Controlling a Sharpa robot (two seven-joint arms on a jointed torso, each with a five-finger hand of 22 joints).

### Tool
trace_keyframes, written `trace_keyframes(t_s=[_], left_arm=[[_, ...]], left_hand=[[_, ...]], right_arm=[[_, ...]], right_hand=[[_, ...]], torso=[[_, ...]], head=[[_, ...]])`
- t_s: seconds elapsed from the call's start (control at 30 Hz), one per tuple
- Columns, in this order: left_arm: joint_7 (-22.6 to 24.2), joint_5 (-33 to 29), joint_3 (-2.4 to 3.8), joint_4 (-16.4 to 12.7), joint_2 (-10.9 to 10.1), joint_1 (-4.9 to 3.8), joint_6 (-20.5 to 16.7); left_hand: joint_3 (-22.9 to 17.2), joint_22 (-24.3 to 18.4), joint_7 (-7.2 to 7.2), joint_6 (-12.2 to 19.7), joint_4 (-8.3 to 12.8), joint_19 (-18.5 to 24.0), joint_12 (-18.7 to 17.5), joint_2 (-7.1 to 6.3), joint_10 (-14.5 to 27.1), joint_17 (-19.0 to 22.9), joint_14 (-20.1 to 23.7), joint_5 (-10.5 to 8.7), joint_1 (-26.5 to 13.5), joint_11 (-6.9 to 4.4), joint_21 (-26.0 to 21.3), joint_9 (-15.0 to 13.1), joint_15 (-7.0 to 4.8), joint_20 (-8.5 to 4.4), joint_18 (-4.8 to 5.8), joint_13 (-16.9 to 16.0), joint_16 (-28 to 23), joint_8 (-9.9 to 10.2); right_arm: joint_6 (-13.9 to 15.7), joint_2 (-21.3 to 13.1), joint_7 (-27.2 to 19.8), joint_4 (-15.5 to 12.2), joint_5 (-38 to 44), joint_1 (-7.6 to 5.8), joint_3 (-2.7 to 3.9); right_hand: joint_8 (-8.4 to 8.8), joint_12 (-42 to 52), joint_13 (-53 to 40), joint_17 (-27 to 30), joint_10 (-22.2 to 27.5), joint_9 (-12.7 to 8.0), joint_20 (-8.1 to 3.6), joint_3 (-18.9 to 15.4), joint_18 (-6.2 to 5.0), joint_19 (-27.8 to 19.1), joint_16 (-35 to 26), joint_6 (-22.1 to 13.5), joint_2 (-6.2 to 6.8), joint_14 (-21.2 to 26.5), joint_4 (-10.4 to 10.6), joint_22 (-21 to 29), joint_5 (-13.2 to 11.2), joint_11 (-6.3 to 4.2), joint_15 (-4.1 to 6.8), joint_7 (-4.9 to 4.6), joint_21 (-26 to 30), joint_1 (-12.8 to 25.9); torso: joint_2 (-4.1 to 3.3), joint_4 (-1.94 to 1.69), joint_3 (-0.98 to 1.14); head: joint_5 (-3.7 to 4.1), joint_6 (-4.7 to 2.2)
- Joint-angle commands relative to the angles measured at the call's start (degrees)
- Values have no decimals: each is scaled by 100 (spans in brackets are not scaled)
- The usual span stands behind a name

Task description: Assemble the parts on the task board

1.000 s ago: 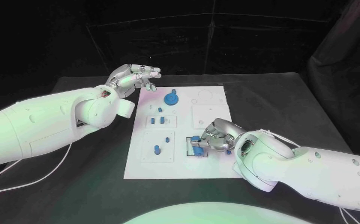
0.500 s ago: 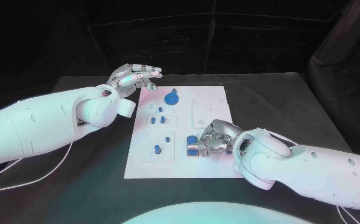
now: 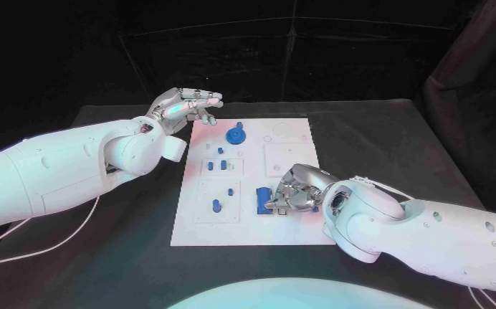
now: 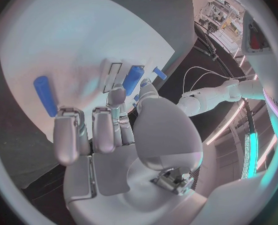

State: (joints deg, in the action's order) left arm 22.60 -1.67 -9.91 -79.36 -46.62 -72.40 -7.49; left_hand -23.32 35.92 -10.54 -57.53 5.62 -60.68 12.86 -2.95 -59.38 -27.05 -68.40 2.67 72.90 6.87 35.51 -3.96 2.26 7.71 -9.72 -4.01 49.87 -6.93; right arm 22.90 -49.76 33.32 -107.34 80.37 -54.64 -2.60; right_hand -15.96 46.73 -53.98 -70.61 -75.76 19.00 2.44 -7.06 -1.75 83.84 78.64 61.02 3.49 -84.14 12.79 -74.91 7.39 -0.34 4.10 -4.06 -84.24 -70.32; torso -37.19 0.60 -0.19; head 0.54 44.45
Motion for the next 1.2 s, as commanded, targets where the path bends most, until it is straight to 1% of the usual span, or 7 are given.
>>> trace_keyframes(t_s=[0.03,0.2,0.33,0.67,0.83,0.9,1.2], left_arm=[[11,-17,4,-3,11,-8,76],[9,-17,4,-2,11,-7,75],[8,-17,3,-3,-2,-7,73],[-1,-17,1,7,0,-6,71],[-1,-17,-15,14,14,-6,79],[0,-17,-25,10,15,-6,84],[2,-17,-41,7,0,-5,99]], left_hand=[[26,-6,-17,12,3,-31,28,11,40,5,13,13,64,6,-26,7,-29,7,-74,5,-27,-23],[26,-6,-17,12,3,-31,28,11,40,5,13,13,64,6,-26,7,-29,7,-74,5,-27,-23],[28,-7,-18,13,6,-31,30,12,42,8,14,14,66,7,-28,7,-28,7,-74,6,-27,-23],[28,-7,-18,13,6,-31,30,12,42,8,14,14,66,7,-28,7,-28,7,-74,6,-27,-23],[28,-7,-18,13,6,-31,30,12,42,8,14,14,66,7,-28,7,-28,7,-74,6,-27,-23],[28,-7,-18,13,6,-31,30,12,42,8,14,14,66,7,-28,7,-28,7,-74,6,-27,-23],[29,-8,-18,13,9,-31,33,13,43,11,15,14,70,7,-29,7,-28,7,-74,6,-27,-24]], right_arm=[[72,-25,-108,-35,249,-7,3],[182,-259,-283,-162,52,-7,5],[94,-787,-330,-367,-484,-56,20],[-196,-1657,-398,-556,-501,-195,26],[-298,-1733,-251,-508,-295,-205,25],[-328,-1698,-211,-454,-258,-206,25],[-634,-1235,-128,-55,-20,-193,18]], right_hand=[[-11,-18,-9,-12,-34,21,7,-3,-39,49,-17,29,-51,-244,-87,-784,43,-2,-6,5,-13,-168],[81,-32,-25,-11,-47,14,10,-104,-39,49,-23,-111,-128,-245,-42,-783,284,25,-21,-35,-10,-149],[197,16,-85,-78,-67,-29,43,-184,-34,62,18,-259,-240,-261,64,-802,409,72,-60,-90,-23,-79],[243,215,-272,-223,-156,-45,68,-303,-12,120,108,-280,-230,-288,103,-880,557,88,-79,-106,-83,-91],[183,147,-241,-201,-131,-10,68,-364,-18,109,94,-191,-240,-280,147,-868,574,73,-72,-82,-72,-89],[170,136,-238,-196,-125,0,67,-369,-18,108,90,-179,-252,-279,150,-867,592,68,-68,-77,-71,-106],[127,94,-232,-162,-102,46,58,-389,-26,87,65,-157,-283,-268,126,-842,662,56,-57,-64,-49,-210]], torso=[[2,-7,-1],[5,-6,-3],[10,7,-5],[1,12,-6],[1,21,11],[-1,6,0],[-4,11,5]], head=[[8,-10],[17,-23],[84,-52],[152,-72],[168,-66],[181,-68],[138,-21]])
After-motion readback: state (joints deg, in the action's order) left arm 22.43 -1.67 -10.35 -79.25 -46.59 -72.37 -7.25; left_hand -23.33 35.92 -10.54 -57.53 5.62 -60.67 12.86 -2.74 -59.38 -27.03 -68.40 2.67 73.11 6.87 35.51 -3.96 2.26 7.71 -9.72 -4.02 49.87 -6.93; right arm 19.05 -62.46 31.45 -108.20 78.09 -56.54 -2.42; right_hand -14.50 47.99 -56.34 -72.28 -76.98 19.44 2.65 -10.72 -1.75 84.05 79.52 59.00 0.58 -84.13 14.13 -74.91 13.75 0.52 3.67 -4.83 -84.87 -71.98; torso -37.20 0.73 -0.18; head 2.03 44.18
